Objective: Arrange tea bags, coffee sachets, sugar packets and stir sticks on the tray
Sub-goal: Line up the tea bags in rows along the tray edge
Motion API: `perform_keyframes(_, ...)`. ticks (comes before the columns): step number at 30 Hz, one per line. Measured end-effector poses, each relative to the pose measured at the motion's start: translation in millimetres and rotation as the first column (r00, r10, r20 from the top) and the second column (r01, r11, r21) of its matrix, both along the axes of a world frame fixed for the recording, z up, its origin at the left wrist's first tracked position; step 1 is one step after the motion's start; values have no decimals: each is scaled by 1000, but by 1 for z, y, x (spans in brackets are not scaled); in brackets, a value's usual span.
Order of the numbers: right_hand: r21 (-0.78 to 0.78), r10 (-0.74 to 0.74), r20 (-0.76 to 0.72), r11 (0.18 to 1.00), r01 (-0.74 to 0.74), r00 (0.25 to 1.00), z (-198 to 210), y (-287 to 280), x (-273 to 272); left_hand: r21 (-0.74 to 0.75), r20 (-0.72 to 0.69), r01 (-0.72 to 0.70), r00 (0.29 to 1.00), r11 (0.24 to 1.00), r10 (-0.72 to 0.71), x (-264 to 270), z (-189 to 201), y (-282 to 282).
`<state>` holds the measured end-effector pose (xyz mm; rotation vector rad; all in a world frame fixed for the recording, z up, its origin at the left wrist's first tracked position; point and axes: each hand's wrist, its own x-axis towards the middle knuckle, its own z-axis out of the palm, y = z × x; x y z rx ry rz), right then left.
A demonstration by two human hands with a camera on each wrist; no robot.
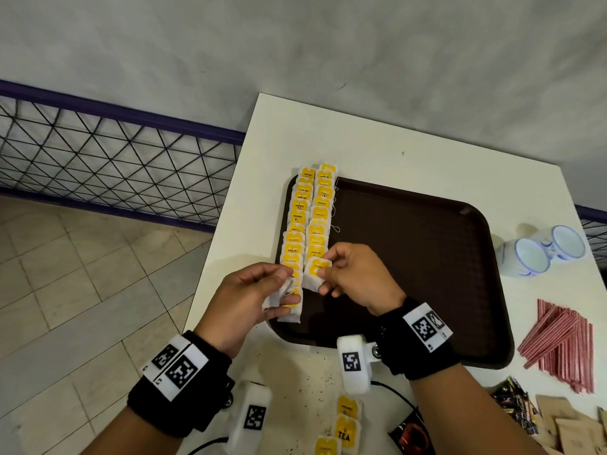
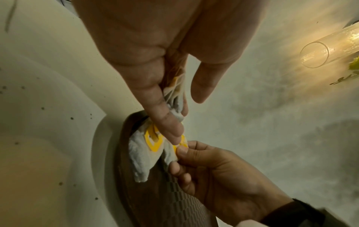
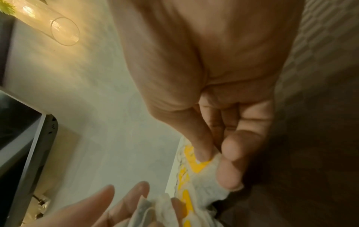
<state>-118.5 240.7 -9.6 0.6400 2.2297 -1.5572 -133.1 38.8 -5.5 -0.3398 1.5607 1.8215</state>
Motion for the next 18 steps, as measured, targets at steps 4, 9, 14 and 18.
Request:
perform_keyframes(4, 117, 5, 16, 993, -7, 1000, -4, -4, -7, 53, 53, -39, 998, 998, 36, -1, 2, 0)
perform_keyframes(9, 216, -23, 16, 976, 19, 1000, -7, -3, -7, 86, 89, -52, 995, 995, 44, -1, 5, 1)
perform_keyframes(14, 275, -28, -17, 961, 32, 999, -8, -1, -9, 96, 97, -55, 994, 994, 46, -1, 4, 1)
perform_keyframes(18, 301, -25, -23, 953, 31, 999, -5, -5, -11, 114, 98, -63, 994, 991, 52, -3, 2, -2)
